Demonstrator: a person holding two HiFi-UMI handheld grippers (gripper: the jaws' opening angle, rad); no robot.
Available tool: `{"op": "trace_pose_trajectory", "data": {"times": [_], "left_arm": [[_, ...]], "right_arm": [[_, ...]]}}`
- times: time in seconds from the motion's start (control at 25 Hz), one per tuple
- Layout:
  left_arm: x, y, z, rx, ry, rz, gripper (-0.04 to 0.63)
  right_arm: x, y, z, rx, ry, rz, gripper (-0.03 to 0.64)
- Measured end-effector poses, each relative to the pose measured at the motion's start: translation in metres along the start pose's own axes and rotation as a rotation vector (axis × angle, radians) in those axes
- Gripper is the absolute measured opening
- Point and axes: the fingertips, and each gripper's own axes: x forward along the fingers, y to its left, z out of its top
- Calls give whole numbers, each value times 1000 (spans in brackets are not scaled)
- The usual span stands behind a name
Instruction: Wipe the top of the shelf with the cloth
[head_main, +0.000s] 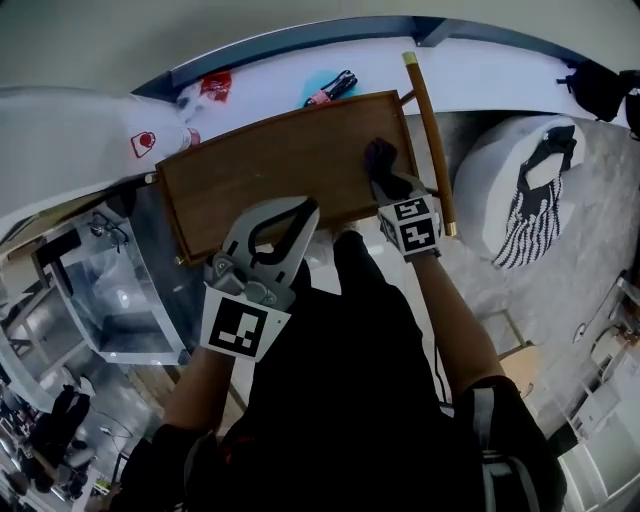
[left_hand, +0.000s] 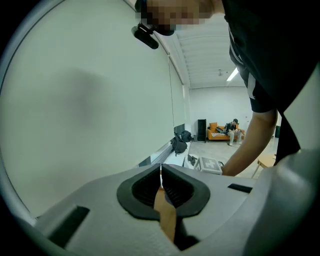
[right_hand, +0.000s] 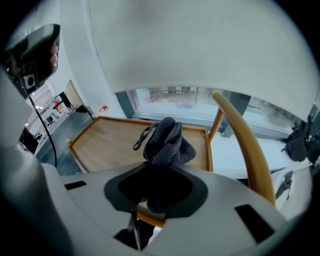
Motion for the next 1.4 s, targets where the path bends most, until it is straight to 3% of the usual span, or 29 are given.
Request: {"op": "trace_pose_trajectory", "data": {"times": [0.68,1.4], "left_arm": [[-103,71,52,132,-70,202,26],[-198,136,67,156,-144,348,26]], "right_arm": [[-73,85,167,-87,-305,121,83],[-144,214,295,-206,-558,304,83]]}}
